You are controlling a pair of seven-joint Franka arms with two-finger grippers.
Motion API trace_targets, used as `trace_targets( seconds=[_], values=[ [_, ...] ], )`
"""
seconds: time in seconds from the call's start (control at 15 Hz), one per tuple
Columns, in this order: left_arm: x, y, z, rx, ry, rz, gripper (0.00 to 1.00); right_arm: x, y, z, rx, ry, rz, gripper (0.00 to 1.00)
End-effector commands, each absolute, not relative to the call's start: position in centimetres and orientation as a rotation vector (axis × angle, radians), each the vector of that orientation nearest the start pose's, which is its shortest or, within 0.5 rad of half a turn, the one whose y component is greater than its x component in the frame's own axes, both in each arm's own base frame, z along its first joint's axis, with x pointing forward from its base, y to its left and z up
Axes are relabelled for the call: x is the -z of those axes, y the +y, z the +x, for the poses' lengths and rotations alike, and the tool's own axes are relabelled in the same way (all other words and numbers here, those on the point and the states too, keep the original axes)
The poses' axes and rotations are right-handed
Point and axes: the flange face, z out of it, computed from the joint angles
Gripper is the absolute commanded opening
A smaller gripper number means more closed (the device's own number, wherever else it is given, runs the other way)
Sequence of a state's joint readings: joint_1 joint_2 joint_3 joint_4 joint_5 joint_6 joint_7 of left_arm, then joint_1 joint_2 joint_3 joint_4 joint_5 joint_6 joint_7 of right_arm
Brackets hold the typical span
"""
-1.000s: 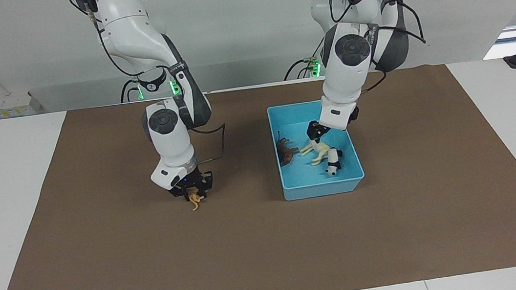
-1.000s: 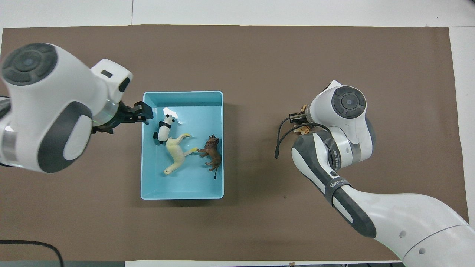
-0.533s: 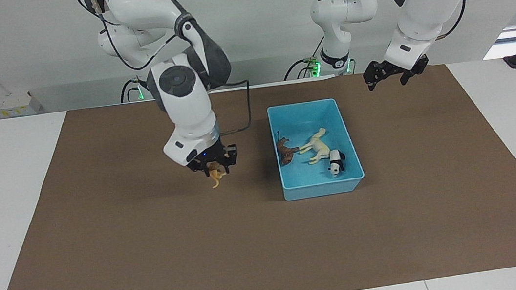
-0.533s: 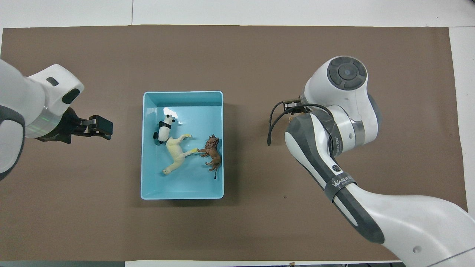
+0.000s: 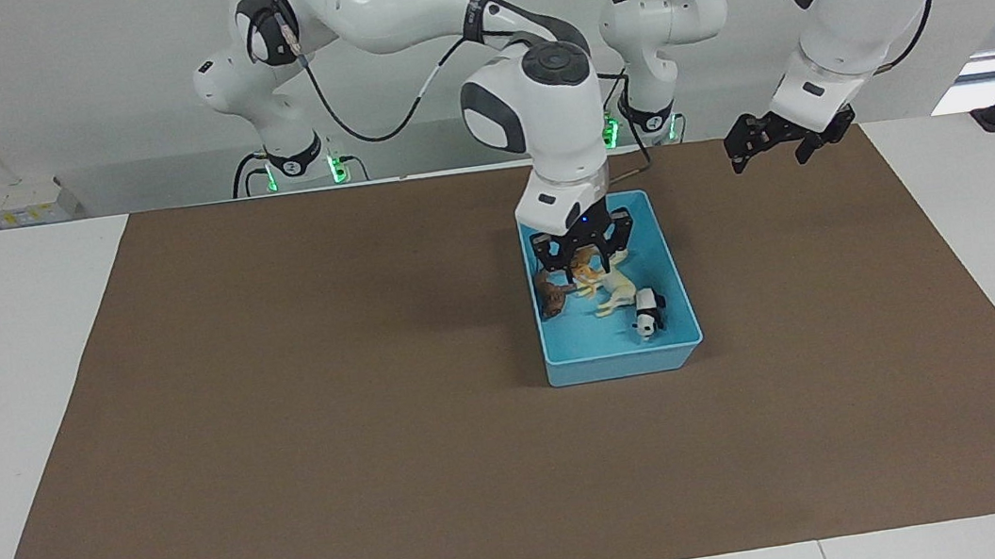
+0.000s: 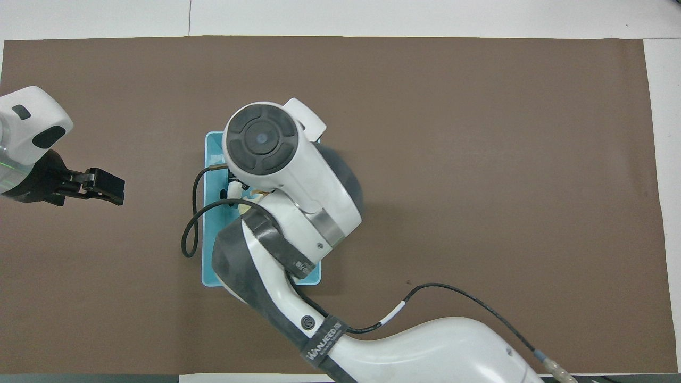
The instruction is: Put all toys into storage box
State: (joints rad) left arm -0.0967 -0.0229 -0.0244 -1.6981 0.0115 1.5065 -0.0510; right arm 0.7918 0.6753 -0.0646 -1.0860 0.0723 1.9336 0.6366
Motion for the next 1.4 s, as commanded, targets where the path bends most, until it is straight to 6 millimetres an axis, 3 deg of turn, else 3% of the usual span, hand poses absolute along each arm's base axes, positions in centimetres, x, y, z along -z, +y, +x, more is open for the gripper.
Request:
trace_targets(
  seconds=[0.0,0.07,0.13,0.2,0.33,0.47,0.6,0.73,0.87,1.13,1.33],
  values=[
    [-58.0,-6.3,53.4,-0.311,0.135,-3.102,1.00,-41.5,54.4,54.3,0.206,-0.163,-3.011,0.00],
    [-58.1,-6.2,53.4,-0.307,0.135,-3.103,1.00,-41.1,54.2,54.0,0.187,-0.114,-3.018,0.00],
    [-58.2,-6.3,53.3,-0.304,0.140,-3.103,1.00,-41.0,54.2,53.8,0.185,-0.078,-3.025,0.94],
    [-58.0,-6.2,53.3,-0.306,0.140,-3.101,1.00,-41.3,54.1,53.7,0.166,-0.049,-3.033,1.00],
    [-58.2,-6.3,53.6,-0.274,0.140,-3.106,1.00,-41.3,53.2,53.9,0.113,0.056,-3.075,1.00],
    [-58.0,-6.3,53.5,-0.278,0.136,-3.105,1.00,-44.9,51.1,55.2,0.182,0.177,-3.049,1.00],
    [-57.9,-6.6,53.4,-0.280,0.131,-3.104,1.00,-49.0,46.2,57.8,0.317,0.254,-3.074,1.00],
    [-58.0,-6.6,53.5,-0.275,0.131,-3.103,1.00,-52.7,37.9,61.9,0.341,0.316,-3.070,1.00],
    [-57.9,-6.6,53.5,-0.277,0.131,-3.103,1.00,-55.0,29.7,64.9,0.338,0.233,-3.082,1.00],
    [-58.5,-5.9,53.7,-0.249,0.128,-3.104,1.00,-55.5,15.5,68.6,0.248,0.068,-3.144,1.00],
    [-59.4,-5.5,53.4,-0.208,0.145,-3.106,1.00,-54.3,7.2,68.5,0.088,-0.111,-3.164,1.00]
  ],
)
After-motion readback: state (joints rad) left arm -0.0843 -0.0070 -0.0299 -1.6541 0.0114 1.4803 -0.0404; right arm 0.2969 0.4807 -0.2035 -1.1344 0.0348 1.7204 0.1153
